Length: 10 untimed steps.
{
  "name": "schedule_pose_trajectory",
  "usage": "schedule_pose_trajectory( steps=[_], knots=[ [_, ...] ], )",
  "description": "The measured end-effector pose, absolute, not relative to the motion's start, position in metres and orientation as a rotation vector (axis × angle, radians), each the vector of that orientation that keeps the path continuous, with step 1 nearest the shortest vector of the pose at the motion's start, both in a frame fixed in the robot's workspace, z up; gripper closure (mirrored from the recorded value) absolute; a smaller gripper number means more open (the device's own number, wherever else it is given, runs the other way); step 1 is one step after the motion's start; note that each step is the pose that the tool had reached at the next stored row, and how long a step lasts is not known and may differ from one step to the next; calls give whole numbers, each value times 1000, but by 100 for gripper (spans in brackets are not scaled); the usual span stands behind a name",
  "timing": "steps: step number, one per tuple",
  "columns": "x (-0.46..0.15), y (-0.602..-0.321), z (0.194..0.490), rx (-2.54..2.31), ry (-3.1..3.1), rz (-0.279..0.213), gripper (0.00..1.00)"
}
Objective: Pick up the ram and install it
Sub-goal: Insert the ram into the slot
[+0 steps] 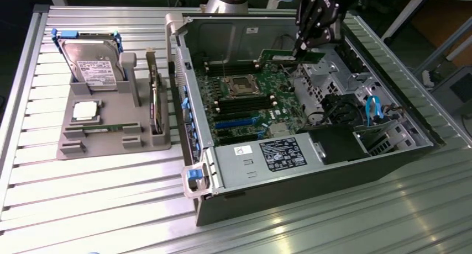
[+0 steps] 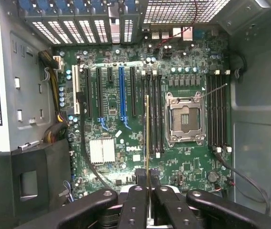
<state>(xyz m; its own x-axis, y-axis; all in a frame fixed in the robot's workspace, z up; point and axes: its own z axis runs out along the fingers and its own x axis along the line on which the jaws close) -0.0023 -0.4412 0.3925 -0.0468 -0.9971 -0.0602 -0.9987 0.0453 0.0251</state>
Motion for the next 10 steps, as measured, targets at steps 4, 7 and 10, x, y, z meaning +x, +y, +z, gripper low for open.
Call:
schedule_pose_trajectory(
  steps=[4,7,10],
  knots=[
    [-2,-441,391,-2151,2252,93,89],
    [-2,-441,390,-2151,2252,93,89],
    [-2,-441,389,-2151,2252,93,89]
  ],
)
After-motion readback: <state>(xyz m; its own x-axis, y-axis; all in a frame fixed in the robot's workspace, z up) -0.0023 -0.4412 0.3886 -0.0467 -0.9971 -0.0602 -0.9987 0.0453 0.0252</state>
